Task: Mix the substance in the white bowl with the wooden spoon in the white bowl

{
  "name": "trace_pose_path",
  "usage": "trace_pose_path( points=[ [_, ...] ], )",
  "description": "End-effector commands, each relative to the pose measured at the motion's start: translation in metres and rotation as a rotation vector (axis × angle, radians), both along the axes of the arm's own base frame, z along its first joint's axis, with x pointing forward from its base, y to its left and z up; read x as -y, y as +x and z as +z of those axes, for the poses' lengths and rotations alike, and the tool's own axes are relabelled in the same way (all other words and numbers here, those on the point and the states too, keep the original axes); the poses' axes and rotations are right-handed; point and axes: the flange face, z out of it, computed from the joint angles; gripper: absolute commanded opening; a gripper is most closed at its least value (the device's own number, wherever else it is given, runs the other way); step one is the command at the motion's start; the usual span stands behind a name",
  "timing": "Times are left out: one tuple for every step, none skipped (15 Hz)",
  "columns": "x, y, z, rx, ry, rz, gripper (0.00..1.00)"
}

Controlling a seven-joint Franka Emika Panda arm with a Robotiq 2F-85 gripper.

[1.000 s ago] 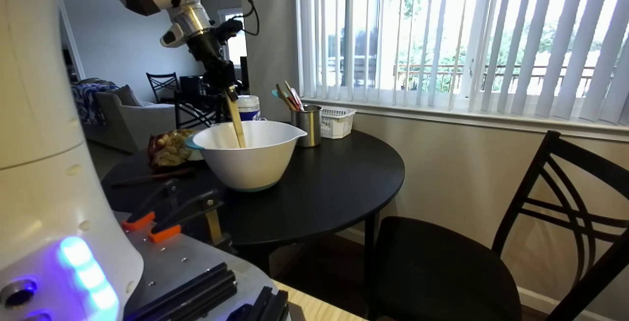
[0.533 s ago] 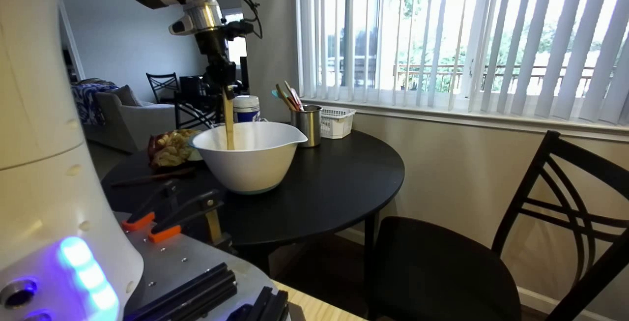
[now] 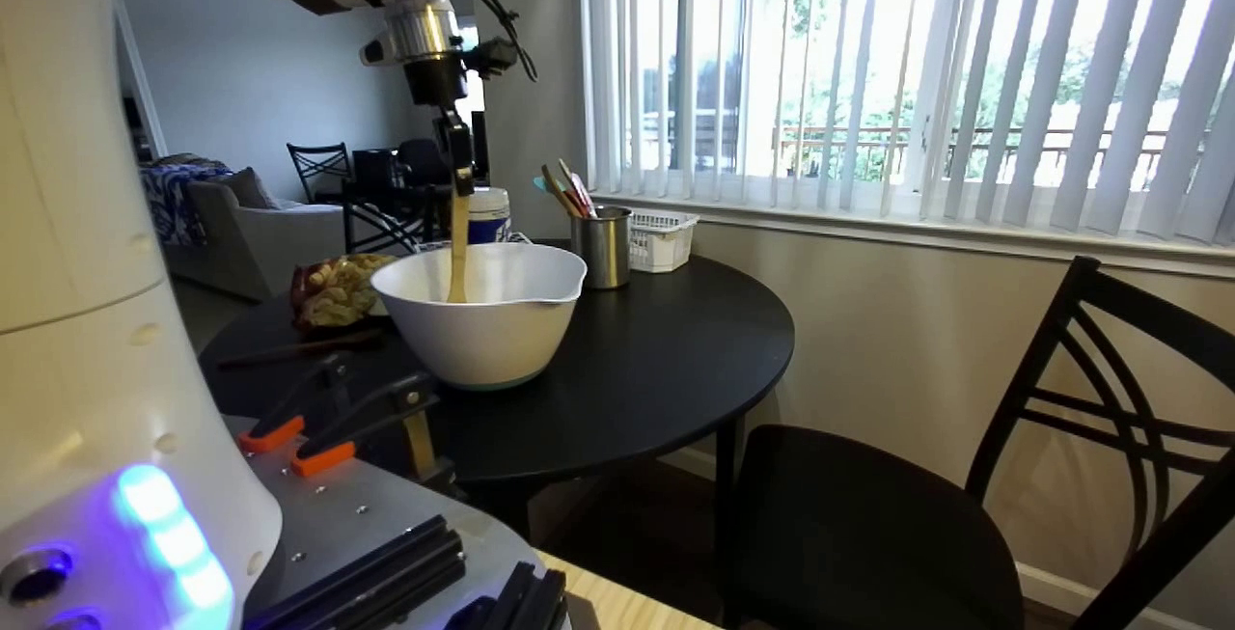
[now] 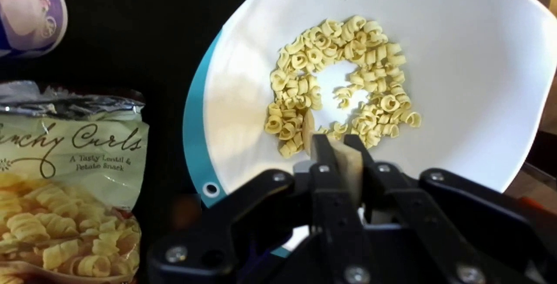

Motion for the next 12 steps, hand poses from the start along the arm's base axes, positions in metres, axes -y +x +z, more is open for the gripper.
trace_pose_path(
  points=[
    [-0.002, -0.007, -0.014, 0.053, 0.011, -0.175, 0.03],
    [-0.002, -0.007, -0.013, 0.072, 0.008, -0.213, 0.03],
    [-0.003, -0.007, -0.012, 0.092, 0.007, -0.246, 0.03],
    [-0.004, -0.008, -0.012, 0.112, -0.001, -0.274, 0.03],
    [-0.005, -0.008, -0.011, 0.132, -0.013, -0.292, 0.03],
    [-0.006, -0.009, -0.011, 0.153, -0.029, -0.305, 0.03],
    [-0.006, -0.010, -0.011, 0.173, -0.058, -0.302, 0.03],
    [-0.006, -0.012, -0.011, 0.191, -0.085, -0.297, 0.03],
    [-0.005, -0.013, -0.012, 0.206, -0.119, -0.284, 0.03],
    [-0.004, -0.015, -0.013, 0.218, -0.144, -0.276, 0.03],
    [-0.003, -0.017, -0.014, 0.224, -0.175, -0.260, 0.03],
    [-0.002, -0.019, -0.016, 0.227, -0.202, -0.242, 0.03]
  ],
)
